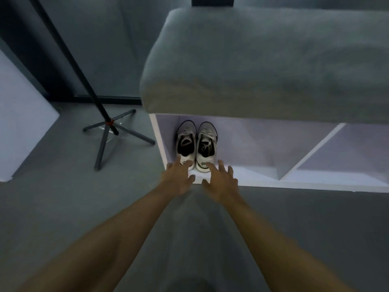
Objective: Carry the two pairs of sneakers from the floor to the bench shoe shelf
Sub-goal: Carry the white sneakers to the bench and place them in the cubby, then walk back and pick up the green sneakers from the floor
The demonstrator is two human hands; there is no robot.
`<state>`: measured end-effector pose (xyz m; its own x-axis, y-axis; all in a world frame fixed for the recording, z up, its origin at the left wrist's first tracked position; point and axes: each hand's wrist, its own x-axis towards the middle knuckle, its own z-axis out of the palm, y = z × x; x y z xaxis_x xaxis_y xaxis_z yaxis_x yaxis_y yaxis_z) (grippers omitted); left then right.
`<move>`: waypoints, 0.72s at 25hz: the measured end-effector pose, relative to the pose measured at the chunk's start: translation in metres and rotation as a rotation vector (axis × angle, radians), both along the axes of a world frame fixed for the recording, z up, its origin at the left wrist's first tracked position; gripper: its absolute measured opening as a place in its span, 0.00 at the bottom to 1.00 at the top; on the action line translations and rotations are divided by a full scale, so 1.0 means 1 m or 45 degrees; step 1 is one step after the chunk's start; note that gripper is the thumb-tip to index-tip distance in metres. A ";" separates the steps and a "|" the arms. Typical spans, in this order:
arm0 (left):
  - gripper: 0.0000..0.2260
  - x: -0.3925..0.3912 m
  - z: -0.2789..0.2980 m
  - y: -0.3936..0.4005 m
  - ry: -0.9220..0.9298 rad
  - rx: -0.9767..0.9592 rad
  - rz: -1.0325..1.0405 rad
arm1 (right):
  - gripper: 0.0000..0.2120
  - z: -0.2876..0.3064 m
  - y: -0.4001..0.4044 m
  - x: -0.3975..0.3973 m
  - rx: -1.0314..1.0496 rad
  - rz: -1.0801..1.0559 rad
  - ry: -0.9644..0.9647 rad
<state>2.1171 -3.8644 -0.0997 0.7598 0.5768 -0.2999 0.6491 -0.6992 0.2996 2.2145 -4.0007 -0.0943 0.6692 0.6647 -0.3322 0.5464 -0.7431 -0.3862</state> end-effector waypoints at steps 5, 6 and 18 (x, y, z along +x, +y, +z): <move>0.30 -0.096 0.175 0.014 0.182 -0.014 0.224 | 0.31 0.171 0.017 -0.071 -0.191 0.300 0.058; 0.32 -0.117 0.214 0.021 0.194 -0.018 0.296 | 0.30 0.210 0.032 -0.087 -0.240 0.390 0.076; 0.42 -0.499 0.644 0.132 0.218 -0.118 1.105 | 0.35 0.647 0.262 -0.392 -0.302 1.386 -0.100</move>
<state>1.6180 -3.7322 0.5443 0.0069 0.8961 -0.4438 0.9801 0.0819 0.1807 1.8220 -3.7391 0.5522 -0.2068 0.8343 -0.5110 0.9675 0.0965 -0.2339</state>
